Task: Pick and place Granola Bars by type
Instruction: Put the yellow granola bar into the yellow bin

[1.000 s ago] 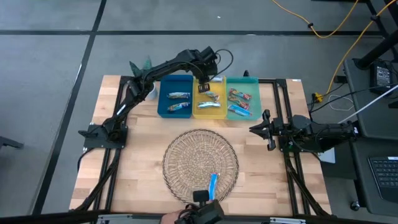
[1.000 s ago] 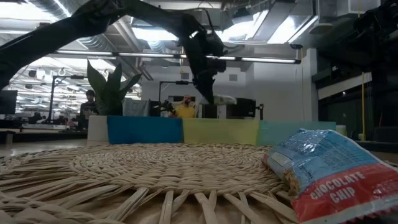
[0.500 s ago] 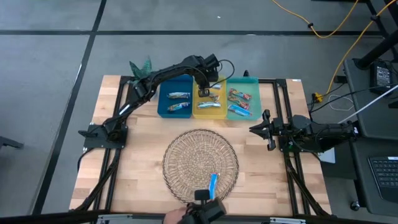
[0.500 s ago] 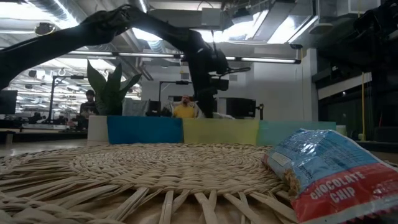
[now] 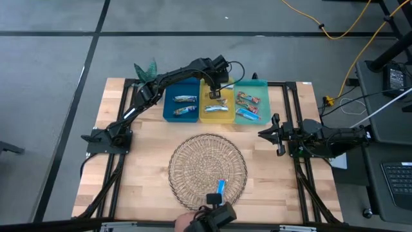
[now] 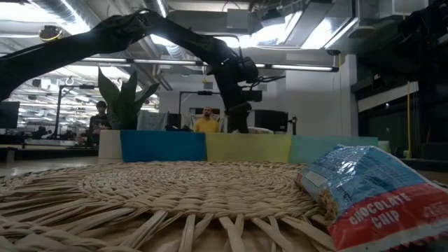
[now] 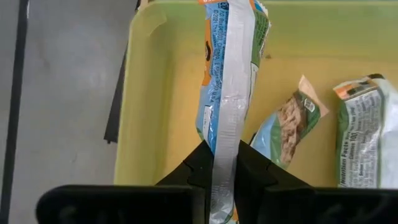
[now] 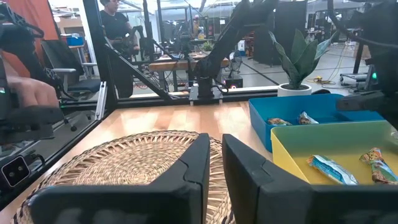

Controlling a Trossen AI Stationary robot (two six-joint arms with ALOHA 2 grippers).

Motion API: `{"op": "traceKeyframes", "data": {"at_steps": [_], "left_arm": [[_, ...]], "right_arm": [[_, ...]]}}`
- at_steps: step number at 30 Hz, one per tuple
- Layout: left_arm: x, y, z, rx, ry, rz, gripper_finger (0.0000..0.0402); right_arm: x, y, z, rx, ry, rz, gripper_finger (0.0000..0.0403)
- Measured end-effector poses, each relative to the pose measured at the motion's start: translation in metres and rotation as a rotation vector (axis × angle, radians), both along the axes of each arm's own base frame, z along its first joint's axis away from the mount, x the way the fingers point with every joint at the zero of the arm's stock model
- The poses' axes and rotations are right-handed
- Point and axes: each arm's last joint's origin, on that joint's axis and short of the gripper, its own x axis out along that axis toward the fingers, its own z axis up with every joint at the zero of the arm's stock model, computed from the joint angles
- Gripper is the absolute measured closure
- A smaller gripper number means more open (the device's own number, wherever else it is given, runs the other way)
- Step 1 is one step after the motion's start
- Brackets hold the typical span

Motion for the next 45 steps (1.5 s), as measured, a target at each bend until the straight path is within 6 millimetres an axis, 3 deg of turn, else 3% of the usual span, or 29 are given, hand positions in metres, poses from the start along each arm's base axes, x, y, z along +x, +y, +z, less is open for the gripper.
{"op": "traceKeyframes", "data": {"at_steps": [6, 13, 35, 45], "left_arm": [[0.000, 0.000, -0.024, -0.057, 0.071, 0.004, 0.0368], [0.000, 0.000, -0.031, -0.070, 0.085, 0.006, 0.0371], [-0.001, 0.000, -0.029, -0.073, 0.099, -0.001, 0.0330], [-0.011, -0.006, -0.011, -0.096, 0.141, -0.009, 0.0310]], "right_arm": [[0.000, 0.000, 0.000, 0.000, 0.000, 0.000, 0.0354], [0.000, 0.000, 0.000, 0.000, 0.000, 0.000, 0.0354], [0.000, 0.000, 0.000, 0.000, 0.000, 0.000, 0.0354], [0.000, 0.000, 0.000, 0.000, 0.000, 0.000, 0.0354]]}}
